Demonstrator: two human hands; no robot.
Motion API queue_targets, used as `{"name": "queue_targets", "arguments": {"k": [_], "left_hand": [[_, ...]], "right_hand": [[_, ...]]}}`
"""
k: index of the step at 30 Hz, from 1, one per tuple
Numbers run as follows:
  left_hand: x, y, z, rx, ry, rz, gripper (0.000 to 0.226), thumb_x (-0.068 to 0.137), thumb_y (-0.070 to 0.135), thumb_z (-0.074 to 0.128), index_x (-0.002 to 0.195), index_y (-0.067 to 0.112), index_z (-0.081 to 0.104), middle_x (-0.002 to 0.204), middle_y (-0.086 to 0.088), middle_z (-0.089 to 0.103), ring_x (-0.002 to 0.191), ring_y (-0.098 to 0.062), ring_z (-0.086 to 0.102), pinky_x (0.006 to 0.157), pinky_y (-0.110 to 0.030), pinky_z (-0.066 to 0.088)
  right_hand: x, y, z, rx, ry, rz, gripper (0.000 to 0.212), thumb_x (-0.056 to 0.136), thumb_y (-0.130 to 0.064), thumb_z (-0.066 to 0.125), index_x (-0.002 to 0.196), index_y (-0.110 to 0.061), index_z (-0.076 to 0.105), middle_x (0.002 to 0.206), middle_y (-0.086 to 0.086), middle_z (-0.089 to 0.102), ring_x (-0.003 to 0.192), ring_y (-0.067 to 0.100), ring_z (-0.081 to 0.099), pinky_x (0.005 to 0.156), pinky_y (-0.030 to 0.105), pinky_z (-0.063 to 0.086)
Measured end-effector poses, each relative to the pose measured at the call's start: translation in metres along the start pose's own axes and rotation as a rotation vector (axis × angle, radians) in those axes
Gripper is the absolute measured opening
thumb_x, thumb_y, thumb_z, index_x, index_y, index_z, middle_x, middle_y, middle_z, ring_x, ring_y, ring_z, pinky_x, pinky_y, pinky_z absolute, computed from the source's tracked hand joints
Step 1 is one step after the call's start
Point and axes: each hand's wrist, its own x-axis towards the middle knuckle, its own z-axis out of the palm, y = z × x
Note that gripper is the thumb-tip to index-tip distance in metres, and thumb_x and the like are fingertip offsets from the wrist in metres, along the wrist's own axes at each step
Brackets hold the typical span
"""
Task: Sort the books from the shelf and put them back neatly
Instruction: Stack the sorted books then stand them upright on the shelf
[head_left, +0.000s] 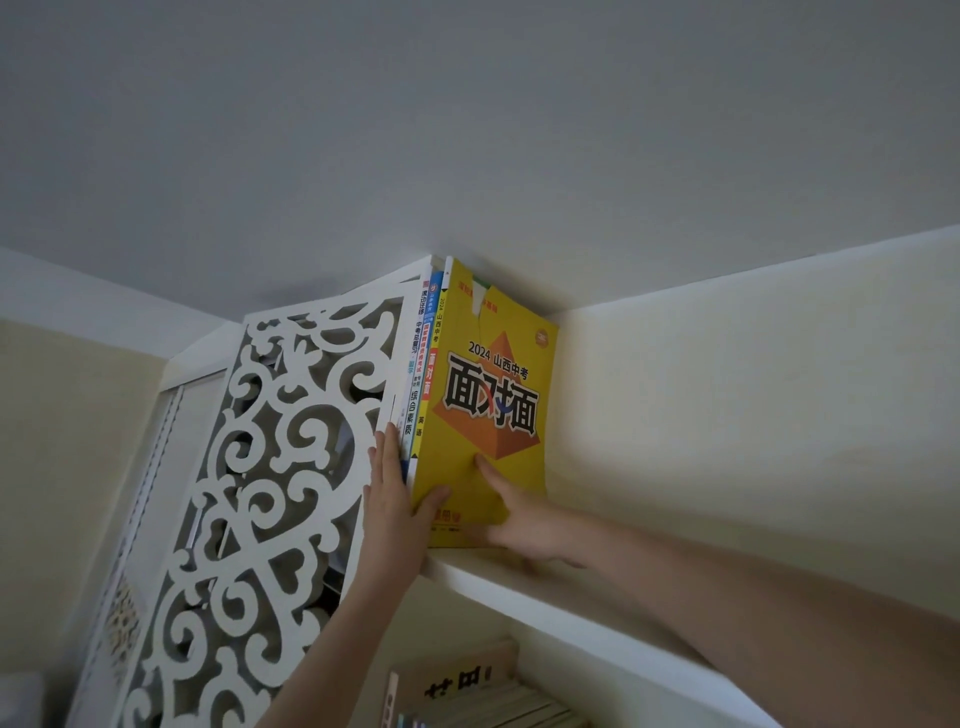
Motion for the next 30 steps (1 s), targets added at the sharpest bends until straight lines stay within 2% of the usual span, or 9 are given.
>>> {"name": "queue_targets", "arguments": {"k": [2,5,9,11,14,19,22,26,30], "left_hand": [[-0.003,0.001,0.001,0.024,-0.003,-0.040,0.090,0.091,0.028,0.061,0.145,0.036,-0.010,0.161,0.002,0.004,0.148,-0.016,0.002,0.120,-0.050,0.006],[-0.012,0.016,0.001,0.193,0.079,-0.089,0.096,0.086,0.041,0.063,0.151,0.023,-0.006,0.161,-0.006,-0.005,0.148,-0.019,-0.009,0.117,-0.043,-0.007],[-0.025,0.061,0.006,0.200,0.228,0.206,0.075,0.086,0.017,0.068,0.148,0.017,0.027,0.155,-0.009,0.015,0.144,-0.025,0.008,0.115,-0.046,0.017],[-0.028,0.082,0.016,0.222,0.167,0.283,0.067,0.084,0.007,0.067,0.143,0.016,0.037,0.151,-0.008,0.024,0.141,-0.024,0.015,0.112,-0.042,0.024],[-0.031,0.106,0.031,0.205,0.052,0.240,0.055,0.087,0.009,0.064,0.138,0.018,0.043,0.143,-0.004,0.037,0.135,-0.019,0.025,0.109,-0.033,0.026],[-0.050,0.135,0.043,0.067,-0.109,0.170,0.041,0.091,0.011,0.061,0.129,0.022,0.052,0.127,0.004,0.055,0.121,-0.010,0.046,0.099,-0.023,0.035],[-0.078,0.164,0.046,-0.074,-0.228,0.162,0.031,0.092,0.011,0.059,0.120,0.022,0.059,0.108,0.010,0.066,0.104,-0.002,0.058,0.095,-0.027,0.046],[-0.138,0.213,0.054,-0.270,-0.407,0.217,0.023,0.093,0.014,0.058,0.108,0.030,0.063,0.091,0.016,0.072,0.094,0.001,0.064,0.085,-0.023,0.049],[-0.219,0.261,0.064,-0.328,-0.541,0.404,0.014,0.094,0.023,0.055,0.097,0.032,0.065,0.090,0.019,0.071,0.087,0.005,0.064,0.073,-0.007,0.043]], "right_hand": [[-0.003,0.000,-0.001,0.000,-0.014,0.000,0.090,0.092,-0.038,0.060,0.149,-0.042,-0.010,0.160,0.003,0.011,0.138,0.024,0.034,0.104,0.027,0.036],[-0.010,-0.001,-0.009,0.050,0.018,-0.007,0.096,0.089,-0.038,0.064,0.150,-0.038,-0.010,0.160,0.000,0.009,0.140,0.023,0.031,0.107,0.027,0.032],[-0.024,0.002,-0.028,0.130,0.090,0.008,0.104,0.084,-0.036,0.071,0.151,-0.033,-0.010,0.160,0.001,0.013,0.142,0.024,0.028,0.111,0.030,0.031],[-0.037,0.006,-0.038,0.199,0.100,0.018,0.105,0.084,-0.033,0.072,0.152,-0.030,-0.008,0.158,0.002,0.019,0.141,0.023,0.028,0.107,0.028,0.033],[-0.062,0.010,-0.052,0.232,0.129,0.049,0.100,0.086,-0.031,0.070,0.152,-0.031,-0.005,0.156,0.007,0.024,0.140,0.021,0.030,0.097,0.026,0.037],[-0.114,0.017,-0.077,0.208,0.157,0.136,0.104,0.083,-0.036,0.072,0.153,-0.029,-0.005,0.157,0.008,0.021,0.140,0.021,0.030,0.107,0.033,0.036],[-0.169,0.016,-0.097,0.142,0.199,0.183,0.091,0.085,-0.033,0.071,0.153,-0.023,0.011,0.153,0.005,0.030,0.134,0.019,0.039,0.101,0.028,0.039],[-0.277,0.010,-0.115,-0.084,0.310,0.198,0.056,0.088,-0.033,0.065,0.139,-0.026,0.043,0.135,-0.004,0.051,0.108,0.010,0.054,0.084,0.020,0.044],[-0.407,0.010,-0.104,-0.565,0.408,0.144,0.032,0.095,-0.041,0.047,0.125,-0.032,0.056,0.122,-0.013,0.060,0.109,0.010,0.056,0.094,0.031,0.043]]}}
